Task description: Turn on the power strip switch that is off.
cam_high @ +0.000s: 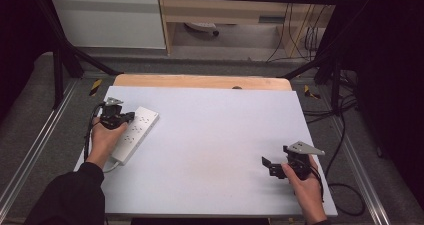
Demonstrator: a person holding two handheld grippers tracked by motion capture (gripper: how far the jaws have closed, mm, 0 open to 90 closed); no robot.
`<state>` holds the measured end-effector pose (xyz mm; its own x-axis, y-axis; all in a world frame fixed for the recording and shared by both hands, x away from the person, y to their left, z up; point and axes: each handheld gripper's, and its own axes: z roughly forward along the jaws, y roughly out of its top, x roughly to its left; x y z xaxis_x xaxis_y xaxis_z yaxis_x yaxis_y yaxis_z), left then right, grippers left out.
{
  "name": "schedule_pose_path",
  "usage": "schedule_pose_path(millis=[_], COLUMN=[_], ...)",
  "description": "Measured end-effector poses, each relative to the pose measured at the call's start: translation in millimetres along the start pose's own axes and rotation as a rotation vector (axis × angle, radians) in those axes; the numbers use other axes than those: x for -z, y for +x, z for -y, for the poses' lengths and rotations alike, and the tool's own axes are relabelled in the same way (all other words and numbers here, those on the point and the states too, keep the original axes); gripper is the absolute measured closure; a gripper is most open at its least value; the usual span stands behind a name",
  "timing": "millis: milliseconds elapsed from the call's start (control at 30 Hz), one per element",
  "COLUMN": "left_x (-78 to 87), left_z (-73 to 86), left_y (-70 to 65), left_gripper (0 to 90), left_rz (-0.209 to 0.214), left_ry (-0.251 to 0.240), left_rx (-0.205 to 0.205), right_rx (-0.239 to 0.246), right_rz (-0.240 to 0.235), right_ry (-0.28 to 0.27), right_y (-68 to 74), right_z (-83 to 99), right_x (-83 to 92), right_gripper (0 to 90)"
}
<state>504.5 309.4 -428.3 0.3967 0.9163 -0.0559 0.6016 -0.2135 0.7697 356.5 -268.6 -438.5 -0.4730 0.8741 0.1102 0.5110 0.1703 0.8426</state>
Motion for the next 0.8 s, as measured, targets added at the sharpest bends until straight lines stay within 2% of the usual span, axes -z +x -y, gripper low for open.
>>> schedule_pose_path(millis=[167,233,367,533,800], left_x=[-0.6,-1.0,-0.5,-1.3,-1.3], left_z=[-0.1,0.5,0.8,0.1,0.1], left_y=[-0.7,-1.1,-0.4,-1.8,-2.7], left_gripper=[90.0,90.0,90.0,90.0,90.0], left_rz=[-0.002,-0.006,0.003,-0.012,-0.016], left_ry=[0.002,0.017,0.017,0.017,0.016], left_rx=[-0.011,-0.018,-0.015,-0.033,-0.039], right_rx=[0.002,0.001,0.004,0.003,0.005], right_rz=[0.0,0.0,0.001,0.0,0.001], right_ry=[0.0,0.0,0.0,0.001,-0.003], right_y=[0.0,0.0,0.1,0.1,0.4], right_z=[0.0,-0.1,0.1,-0.1,-0.3], right_x=[-0.2,-0.1,-0.3,-0.4,-0.3], right_gripper=[2.9,2.9,2.9,2.9,2.9])
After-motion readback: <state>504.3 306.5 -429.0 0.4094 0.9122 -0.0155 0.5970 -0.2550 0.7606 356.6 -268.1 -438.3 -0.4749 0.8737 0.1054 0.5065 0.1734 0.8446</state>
